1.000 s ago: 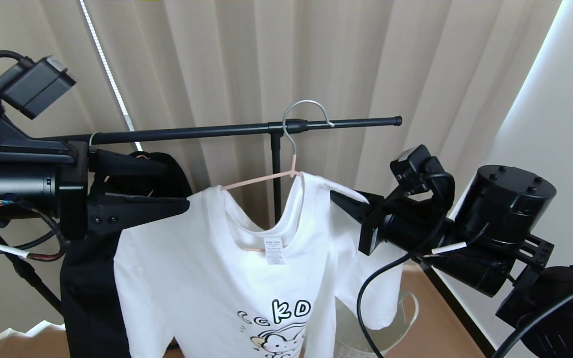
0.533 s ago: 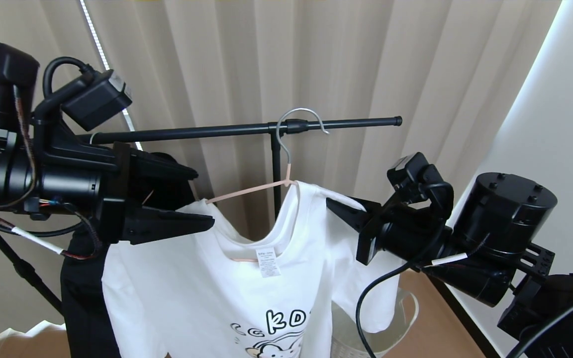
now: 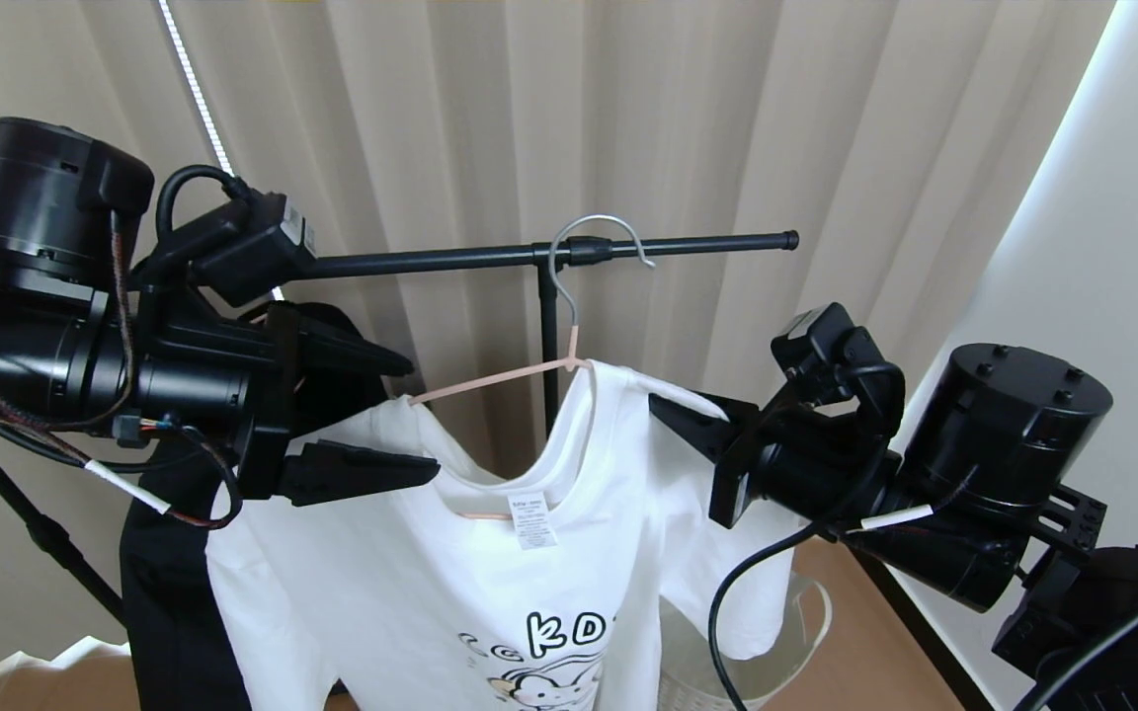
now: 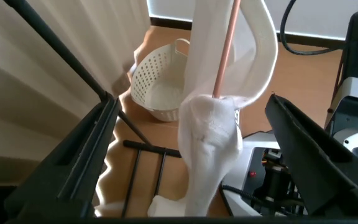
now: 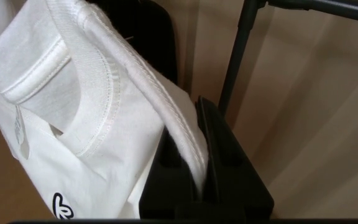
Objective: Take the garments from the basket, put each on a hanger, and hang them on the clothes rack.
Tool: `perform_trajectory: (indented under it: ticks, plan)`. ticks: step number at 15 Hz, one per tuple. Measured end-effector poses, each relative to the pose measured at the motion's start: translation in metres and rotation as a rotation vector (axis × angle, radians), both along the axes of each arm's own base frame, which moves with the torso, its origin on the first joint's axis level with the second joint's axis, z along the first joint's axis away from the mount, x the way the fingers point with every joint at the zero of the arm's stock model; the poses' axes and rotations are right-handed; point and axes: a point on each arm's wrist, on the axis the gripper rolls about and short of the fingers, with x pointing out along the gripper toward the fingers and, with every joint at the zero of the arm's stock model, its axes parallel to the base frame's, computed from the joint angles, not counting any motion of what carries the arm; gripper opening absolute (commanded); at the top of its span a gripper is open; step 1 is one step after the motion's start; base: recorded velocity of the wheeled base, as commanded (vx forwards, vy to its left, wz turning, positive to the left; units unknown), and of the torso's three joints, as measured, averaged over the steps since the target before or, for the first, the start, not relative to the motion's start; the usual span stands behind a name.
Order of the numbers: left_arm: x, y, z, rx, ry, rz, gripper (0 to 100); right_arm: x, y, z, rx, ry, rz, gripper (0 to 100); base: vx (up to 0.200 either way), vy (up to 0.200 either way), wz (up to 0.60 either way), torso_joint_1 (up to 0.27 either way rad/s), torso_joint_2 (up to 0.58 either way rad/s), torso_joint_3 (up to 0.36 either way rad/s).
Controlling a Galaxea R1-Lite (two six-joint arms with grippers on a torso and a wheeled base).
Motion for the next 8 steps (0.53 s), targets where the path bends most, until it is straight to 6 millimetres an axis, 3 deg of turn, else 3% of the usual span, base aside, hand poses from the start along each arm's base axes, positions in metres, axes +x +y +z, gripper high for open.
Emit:
perform_trajectory:
  ticks: [8]
  plan:
    - [0.0083, -0.0068, -0.0137, 0.034, -0.002, -0.044, 100, -0.0045, 0.0009, 0.0031, 0.003, -0.008, 0.008, 0, 0.000, 0.000, 0.00, 0.000, 0.00, 0.000]
